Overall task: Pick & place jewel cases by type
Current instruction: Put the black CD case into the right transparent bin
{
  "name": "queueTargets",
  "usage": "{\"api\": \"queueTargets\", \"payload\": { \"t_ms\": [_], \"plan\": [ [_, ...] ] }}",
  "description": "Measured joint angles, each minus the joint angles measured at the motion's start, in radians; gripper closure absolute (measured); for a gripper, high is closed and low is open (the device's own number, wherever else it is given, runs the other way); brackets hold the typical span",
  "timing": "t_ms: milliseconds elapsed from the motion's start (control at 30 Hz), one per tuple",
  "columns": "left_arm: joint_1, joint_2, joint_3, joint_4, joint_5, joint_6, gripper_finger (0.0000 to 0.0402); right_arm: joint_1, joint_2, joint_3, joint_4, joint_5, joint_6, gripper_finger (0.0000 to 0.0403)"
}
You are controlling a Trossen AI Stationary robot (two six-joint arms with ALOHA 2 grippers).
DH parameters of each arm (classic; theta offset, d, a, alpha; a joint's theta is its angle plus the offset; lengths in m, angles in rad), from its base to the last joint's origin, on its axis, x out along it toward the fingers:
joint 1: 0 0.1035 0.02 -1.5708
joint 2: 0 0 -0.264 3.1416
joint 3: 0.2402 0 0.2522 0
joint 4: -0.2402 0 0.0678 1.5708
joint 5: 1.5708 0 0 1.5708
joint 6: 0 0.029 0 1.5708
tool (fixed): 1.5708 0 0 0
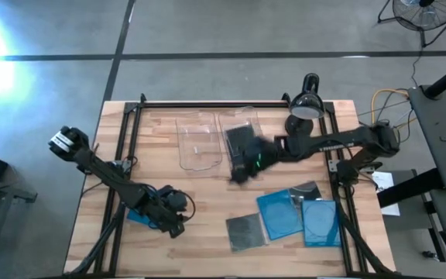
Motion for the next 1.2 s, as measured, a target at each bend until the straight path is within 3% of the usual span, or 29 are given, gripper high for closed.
{"api": "queueTargets", "payload": {
  "t_ms": [133,300,633,833,1033,1200],
  "plan": [
    [0.0,-0.006,0.0,0.015,0.025,0.188,0.0266,0.138,0.028,0.018,-0.245,-0.008,-0.194,0.0188],
    [0.004,0.006,0.0,0.027,0.019,0.339,0.0266,0.314,0.095,0.005,-0.309,0.008,-0.374,0.0189],
    [0.006,0.036,0.0,0.037,-0.014,0.298,0.0266,0.555,0.308,0.024,-0.304,0.373,-0.792,0.0188],
    [0.006,0.036,0.0,0.045,-0.017,0.25,0.0266,0.626,0.382,0.081,-0.307,0.396,-0.863,0.0188],
    [0.006,0.036,0.0,0.046,-0.019,0.247,0.0266,0.68,0.422,0.105,-0.254,0.521,-0.855,0.0188],
    [0.006,0.036,0.0,0.043,-0.021,0.251,0.0266,0.683,0.473,0.103,-0.194,0.548,-0.865,0.0188]
  ]
}}
